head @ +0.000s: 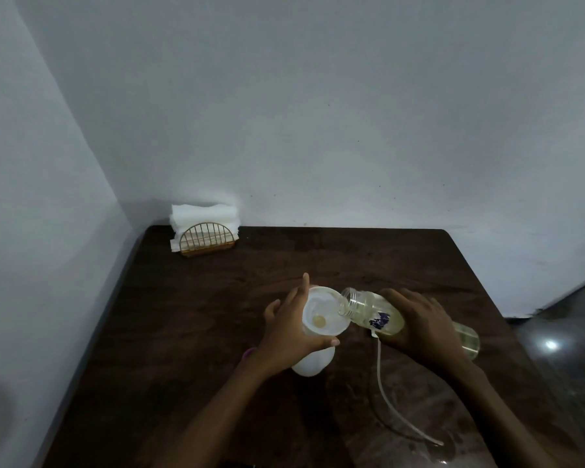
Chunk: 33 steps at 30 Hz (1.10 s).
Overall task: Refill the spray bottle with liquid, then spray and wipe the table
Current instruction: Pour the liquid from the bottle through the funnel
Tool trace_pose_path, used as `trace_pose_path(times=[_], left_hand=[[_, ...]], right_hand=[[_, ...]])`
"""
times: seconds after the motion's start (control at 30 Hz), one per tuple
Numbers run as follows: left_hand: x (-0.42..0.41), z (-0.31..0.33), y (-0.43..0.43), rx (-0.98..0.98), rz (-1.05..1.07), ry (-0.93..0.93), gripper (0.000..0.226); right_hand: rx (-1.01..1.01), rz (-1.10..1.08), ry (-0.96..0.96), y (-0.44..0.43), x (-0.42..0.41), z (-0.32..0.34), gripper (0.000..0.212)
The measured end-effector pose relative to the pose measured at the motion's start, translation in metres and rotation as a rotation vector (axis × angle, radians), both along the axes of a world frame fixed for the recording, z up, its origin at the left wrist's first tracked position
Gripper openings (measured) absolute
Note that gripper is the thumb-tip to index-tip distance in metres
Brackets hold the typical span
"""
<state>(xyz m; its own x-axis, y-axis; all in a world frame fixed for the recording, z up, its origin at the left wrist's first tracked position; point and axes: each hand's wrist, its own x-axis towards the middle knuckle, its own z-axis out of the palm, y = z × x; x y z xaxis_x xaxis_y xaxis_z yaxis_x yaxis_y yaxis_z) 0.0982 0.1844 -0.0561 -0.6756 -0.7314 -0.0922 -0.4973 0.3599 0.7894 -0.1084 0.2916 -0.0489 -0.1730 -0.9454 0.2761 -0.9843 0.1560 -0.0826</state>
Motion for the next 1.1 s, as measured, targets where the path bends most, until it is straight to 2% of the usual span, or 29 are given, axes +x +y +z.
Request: trace_pose_path(times=[1.1], left_hand=[[0.0012, 0.0021, 0.0013, -0.010, 0.004, -0.004, 0.112]], right_hand=[[-0.004, 0.009, 0.002, -0.0008, -0.0011, 0.0007, 0.069]])
